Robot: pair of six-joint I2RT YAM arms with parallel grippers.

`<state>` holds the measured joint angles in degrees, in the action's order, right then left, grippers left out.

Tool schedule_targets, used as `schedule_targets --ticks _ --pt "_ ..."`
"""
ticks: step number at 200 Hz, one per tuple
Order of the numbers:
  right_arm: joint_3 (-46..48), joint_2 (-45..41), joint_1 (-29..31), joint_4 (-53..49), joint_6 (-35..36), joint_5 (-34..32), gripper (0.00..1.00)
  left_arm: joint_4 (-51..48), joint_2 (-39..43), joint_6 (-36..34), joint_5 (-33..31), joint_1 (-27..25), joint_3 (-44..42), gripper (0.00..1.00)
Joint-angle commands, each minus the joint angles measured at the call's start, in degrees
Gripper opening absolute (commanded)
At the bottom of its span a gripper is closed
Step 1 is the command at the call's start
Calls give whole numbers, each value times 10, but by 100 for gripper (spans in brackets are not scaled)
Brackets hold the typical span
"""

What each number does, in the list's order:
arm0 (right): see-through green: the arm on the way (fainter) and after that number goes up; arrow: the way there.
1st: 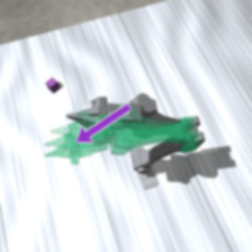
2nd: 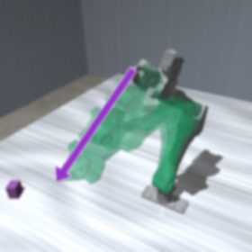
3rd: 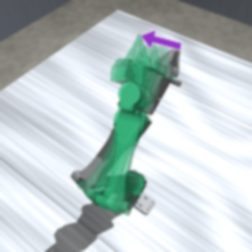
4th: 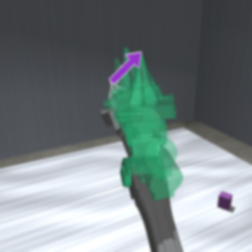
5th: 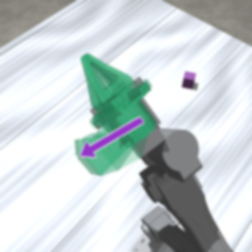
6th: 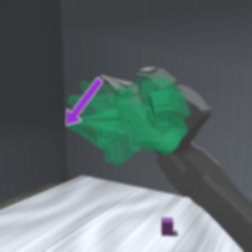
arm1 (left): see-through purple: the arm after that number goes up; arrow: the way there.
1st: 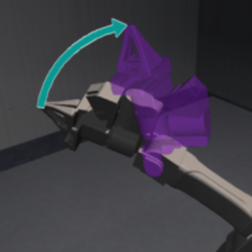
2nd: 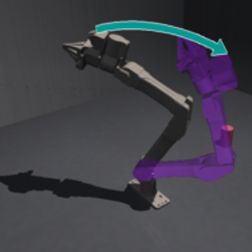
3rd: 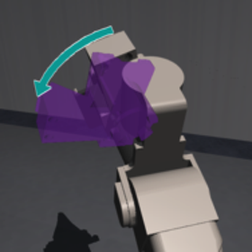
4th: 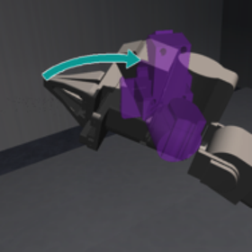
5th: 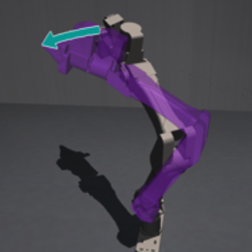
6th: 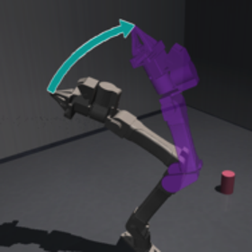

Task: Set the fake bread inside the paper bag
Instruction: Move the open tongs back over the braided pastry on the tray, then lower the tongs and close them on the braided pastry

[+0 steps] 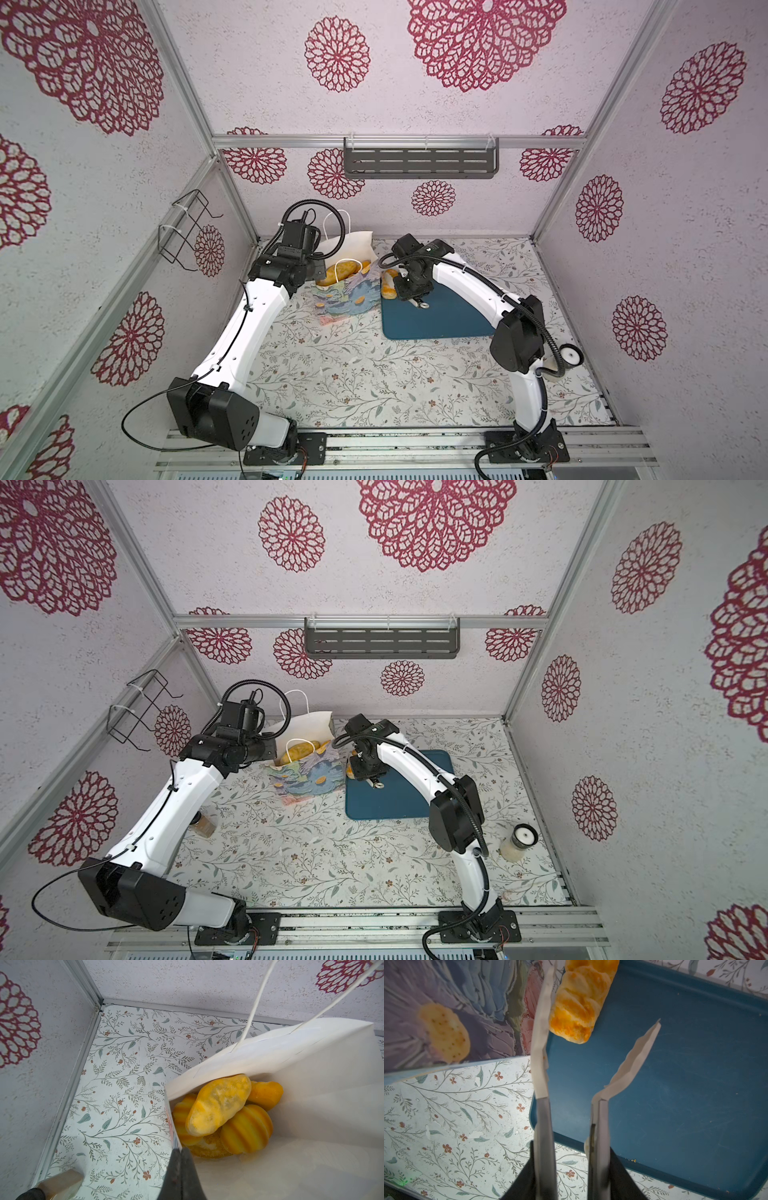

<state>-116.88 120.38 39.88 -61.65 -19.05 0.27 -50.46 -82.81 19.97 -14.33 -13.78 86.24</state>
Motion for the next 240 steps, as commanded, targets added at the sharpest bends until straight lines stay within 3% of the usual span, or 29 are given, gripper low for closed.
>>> schedule_targets --ticks 1,149,240 --pt "-30 0 -3 3 8 17 45 12 22 -2 -7 -6 -1 0" --pt "-79 71 -16 -5 9 44 44 13 23 -2 -3 -6 -1 0" --pt "-75 89 -34 -3 15 49 36 14 24 -3 -2 -5 -2 0"
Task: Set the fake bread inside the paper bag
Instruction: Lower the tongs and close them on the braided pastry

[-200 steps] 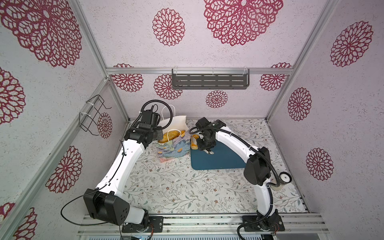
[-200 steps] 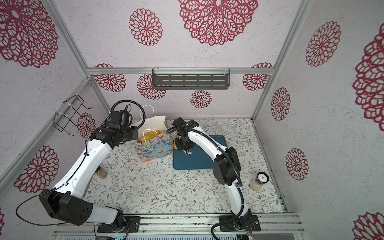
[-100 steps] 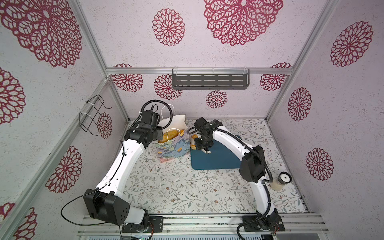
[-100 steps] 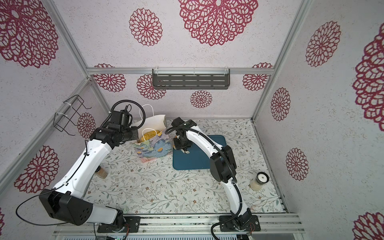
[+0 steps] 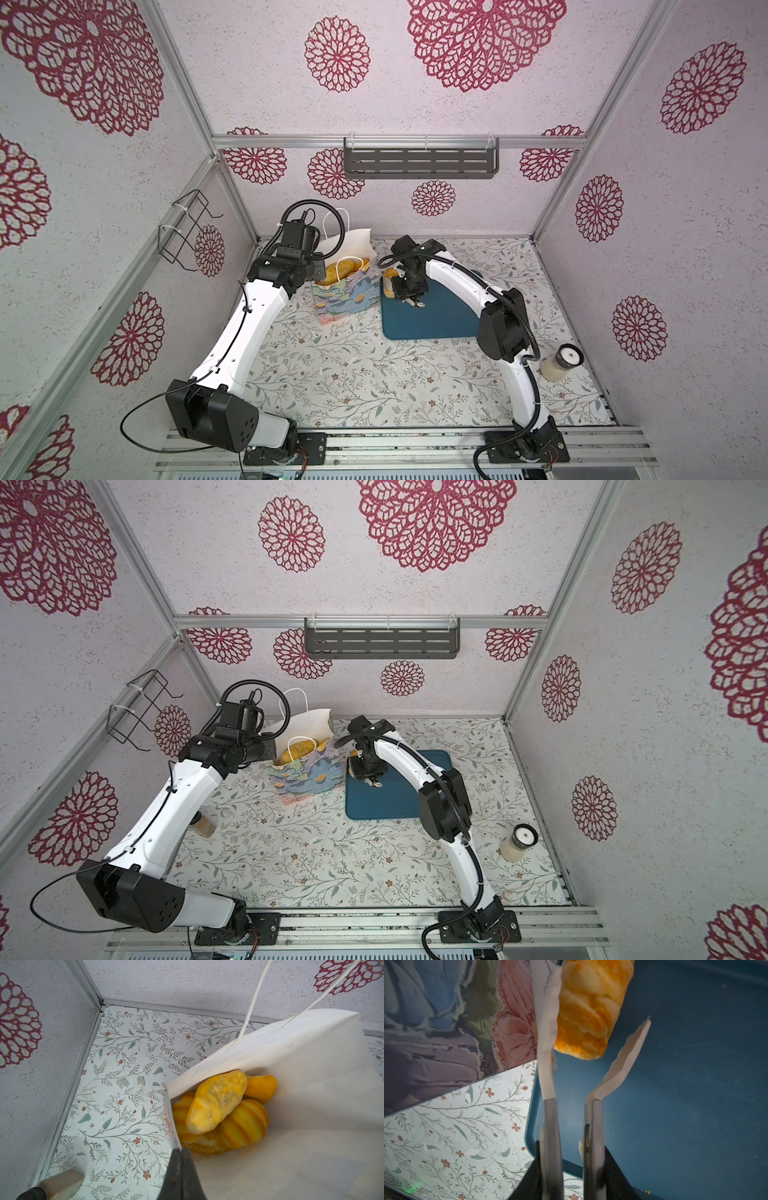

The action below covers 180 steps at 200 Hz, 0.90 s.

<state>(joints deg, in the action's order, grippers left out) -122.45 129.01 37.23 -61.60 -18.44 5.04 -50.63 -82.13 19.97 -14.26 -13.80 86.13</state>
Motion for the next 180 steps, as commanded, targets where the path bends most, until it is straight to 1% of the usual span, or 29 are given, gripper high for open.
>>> schedule_targets --ticks 1,28,44,55,72,83,116,155,180 --pt "-19 2 -8 -4 9 1 36 16 17 -2 -2 -5 -1 0" --pt "-9 3 -13 -4 13 1 31 16 15 -2 -2 -5 -1 0" --pt "2 0 -16 2 13 4 24 16 15 -2 -2 -6 -1 0" --pt "9 -2 -17 3 13 3 22 15 15 -2 -3 -5 -1 0" --pt "17 -9 -17 1 10 6 13 16 15 -2 -4 -6 -1 0" --pt "30 -19 -16 7 8 8 10 15 16 -3 -4 -6 -1 0" --pt "85 -62 -16 34 -3 4 5 16 15 -2 -3 -5 -1 0" --pt "174 -129 -16 94 -26 10 4 17 12 -1 4 -6 -2 0" --pt "206 -151 -16 111 -35 17 2 17 10 -1 3 -5 -2 0"
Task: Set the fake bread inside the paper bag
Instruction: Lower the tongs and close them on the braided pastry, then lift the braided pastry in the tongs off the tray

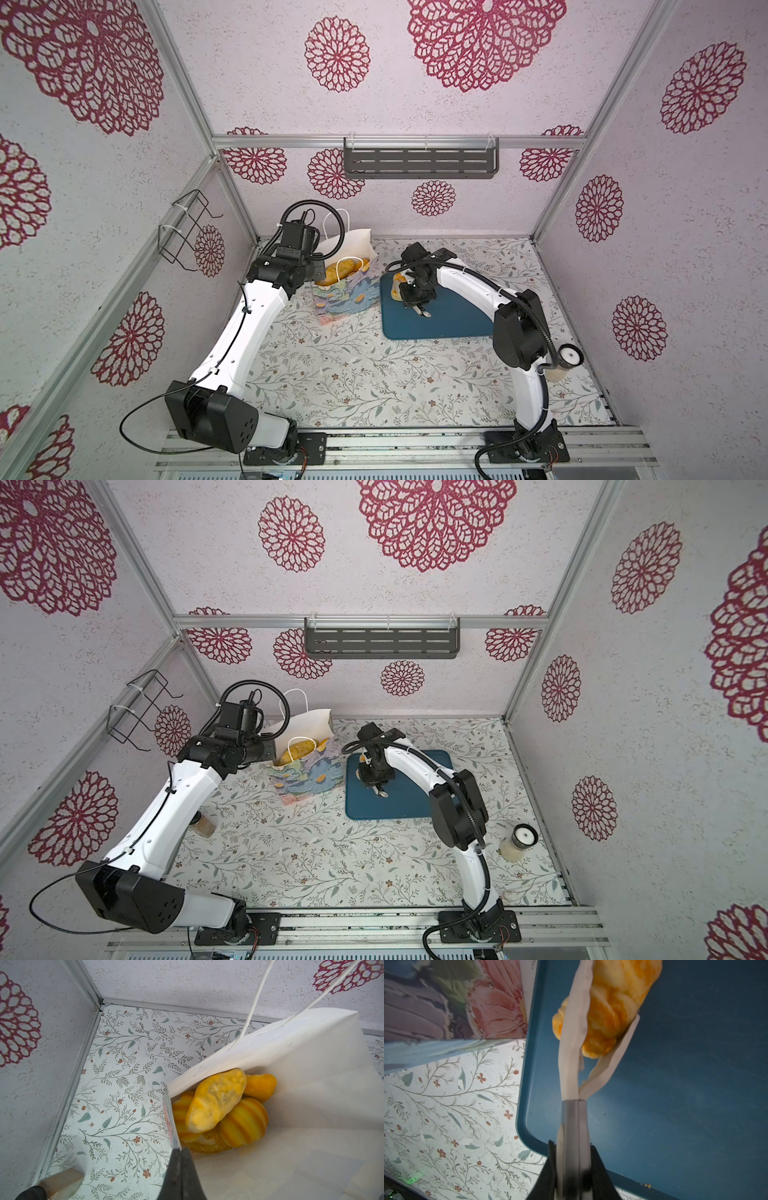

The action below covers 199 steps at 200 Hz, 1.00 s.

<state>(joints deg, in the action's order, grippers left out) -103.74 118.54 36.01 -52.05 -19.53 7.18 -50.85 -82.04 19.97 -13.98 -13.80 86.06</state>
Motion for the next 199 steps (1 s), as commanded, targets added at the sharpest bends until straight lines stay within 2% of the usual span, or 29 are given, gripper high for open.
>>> schedule_targets --ticks 1,199 --pt "20 -47 -4 16 -25 -4 2 18 10 -1 0 -6 -1 0" --pt "197 -248 -2 169 -130 7 0 22 18 -1 0 -5 -4 0"
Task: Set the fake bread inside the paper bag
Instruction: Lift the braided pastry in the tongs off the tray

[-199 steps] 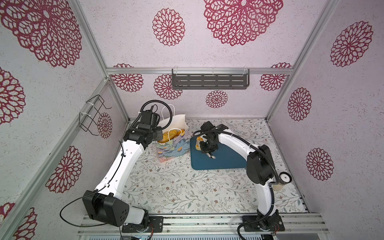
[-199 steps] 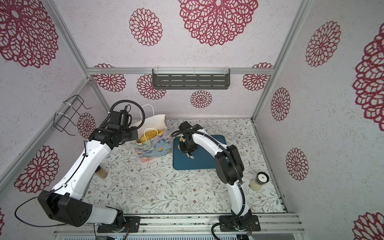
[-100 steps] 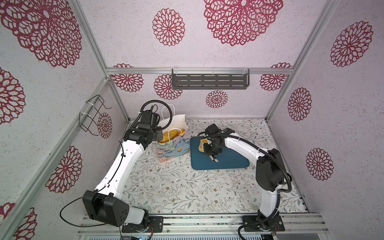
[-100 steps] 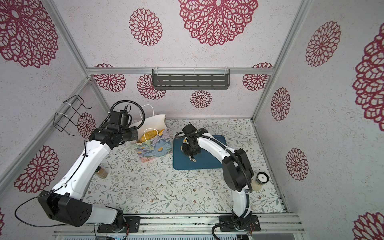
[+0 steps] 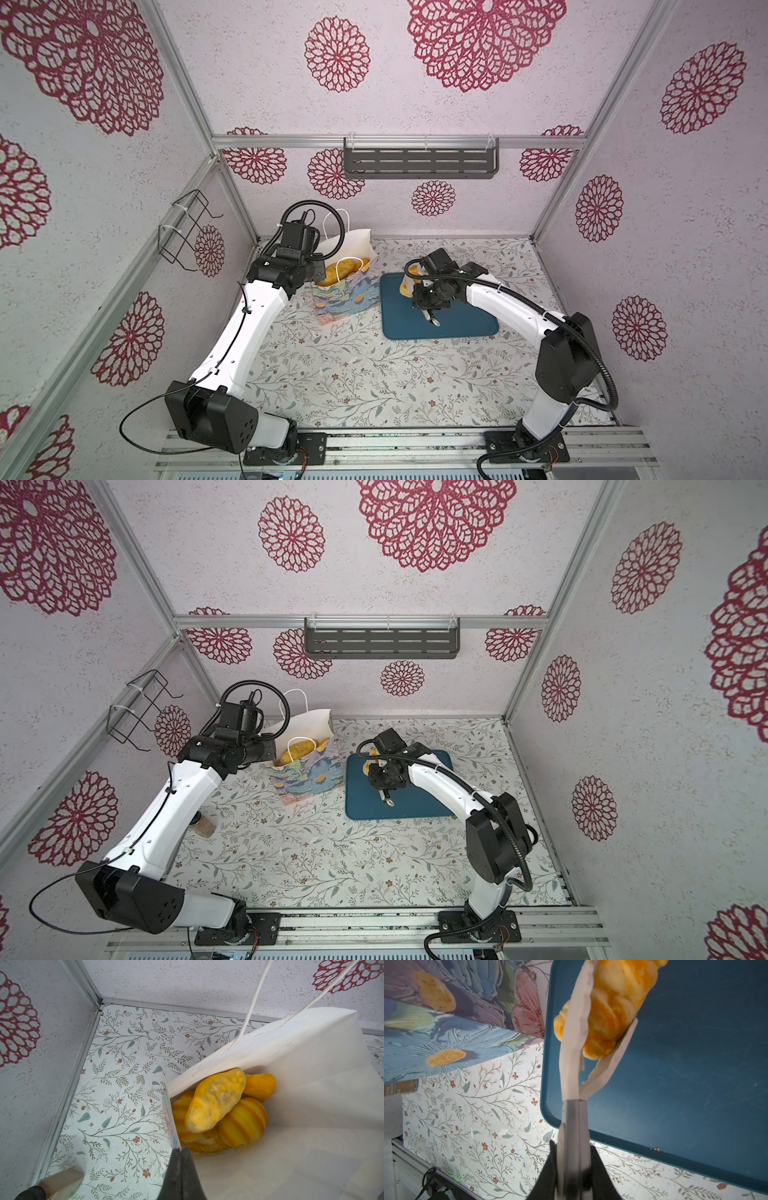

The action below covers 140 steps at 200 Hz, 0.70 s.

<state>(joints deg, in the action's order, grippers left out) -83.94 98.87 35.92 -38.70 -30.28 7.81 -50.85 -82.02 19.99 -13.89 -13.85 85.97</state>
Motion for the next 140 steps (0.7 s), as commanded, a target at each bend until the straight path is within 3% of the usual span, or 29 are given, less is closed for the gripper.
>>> schedule_targets --ticks 1,140 --pt "0 -52 -2 36 -22 0 0 22 18 -1 -1 -5 -3 0" --pt "-9 -109 20 64 -39 -17 0 24 17 -1 3 -6 -3 0"
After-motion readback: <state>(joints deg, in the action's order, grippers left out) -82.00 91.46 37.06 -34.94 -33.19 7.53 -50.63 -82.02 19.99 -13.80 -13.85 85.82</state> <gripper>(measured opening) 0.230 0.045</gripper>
